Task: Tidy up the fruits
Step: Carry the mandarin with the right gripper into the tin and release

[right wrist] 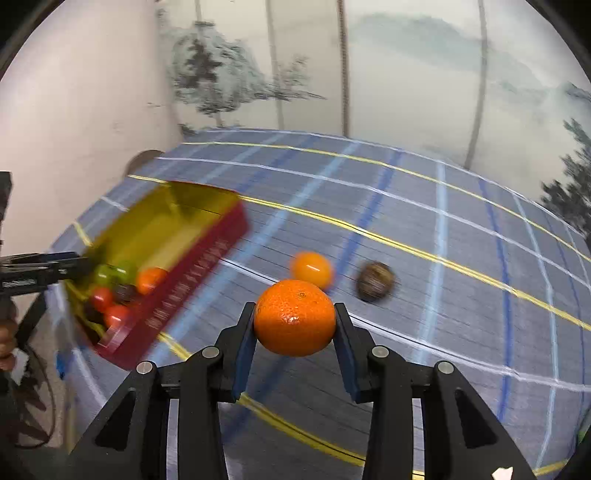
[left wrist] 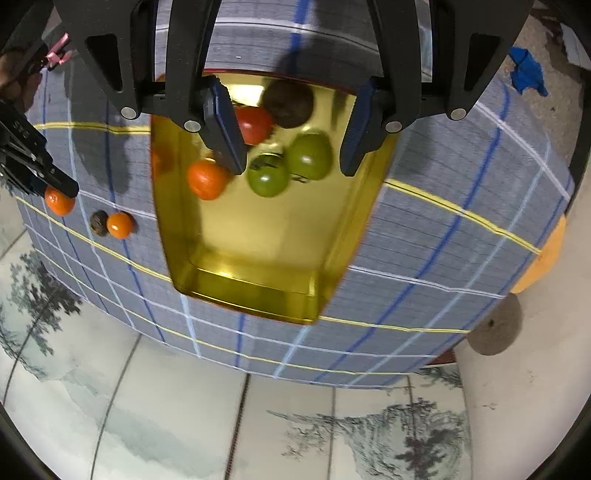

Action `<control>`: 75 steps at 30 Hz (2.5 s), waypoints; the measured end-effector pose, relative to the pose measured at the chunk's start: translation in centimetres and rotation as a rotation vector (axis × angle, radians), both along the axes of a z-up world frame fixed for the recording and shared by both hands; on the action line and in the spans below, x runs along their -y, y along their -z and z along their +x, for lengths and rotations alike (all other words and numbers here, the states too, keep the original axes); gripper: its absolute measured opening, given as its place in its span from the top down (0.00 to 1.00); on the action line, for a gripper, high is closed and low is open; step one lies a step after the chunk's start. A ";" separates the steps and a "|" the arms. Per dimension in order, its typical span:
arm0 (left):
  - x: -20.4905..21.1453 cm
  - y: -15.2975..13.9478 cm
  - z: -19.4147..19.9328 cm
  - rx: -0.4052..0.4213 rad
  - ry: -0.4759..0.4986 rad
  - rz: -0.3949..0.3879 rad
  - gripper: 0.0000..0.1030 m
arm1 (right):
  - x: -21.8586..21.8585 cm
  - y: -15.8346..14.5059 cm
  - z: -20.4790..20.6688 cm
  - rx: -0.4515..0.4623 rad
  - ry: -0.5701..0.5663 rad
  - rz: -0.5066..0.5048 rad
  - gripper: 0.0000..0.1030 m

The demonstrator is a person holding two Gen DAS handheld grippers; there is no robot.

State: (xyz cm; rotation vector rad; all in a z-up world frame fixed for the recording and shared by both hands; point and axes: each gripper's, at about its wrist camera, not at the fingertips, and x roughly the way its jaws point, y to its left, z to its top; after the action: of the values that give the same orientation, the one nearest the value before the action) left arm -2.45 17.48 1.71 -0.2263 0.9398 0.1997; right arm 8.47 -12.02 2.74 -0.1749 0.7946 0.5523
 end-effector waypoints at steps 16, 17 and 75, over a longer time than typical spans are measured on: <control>-4.5 0.3 -2.6 -0.001 -0.118 -0.002 0.48 | -12.4 -0.2 -3.3 -0.016 -0.291 0.009 0.64; -4.8 0.3 -2.8 0.000 -0.124 -0.003 0.48 | -12.9 0.0 -3.5 -0.017 -0.301 0.002 0.64; -4.0 -0.8 -3.8 0.004 -0.079 0.021 0.42 | -13.5 0.2 -4.5 -0.016 -0.311 -0.005 0.53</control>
State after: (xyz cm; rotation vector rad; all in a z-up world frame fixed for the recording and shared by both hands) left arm -6.24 21.50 2.54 -0.2448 0.9247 0.2810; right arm 3.94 1.49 2.54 -0.3019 0.7896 0.8460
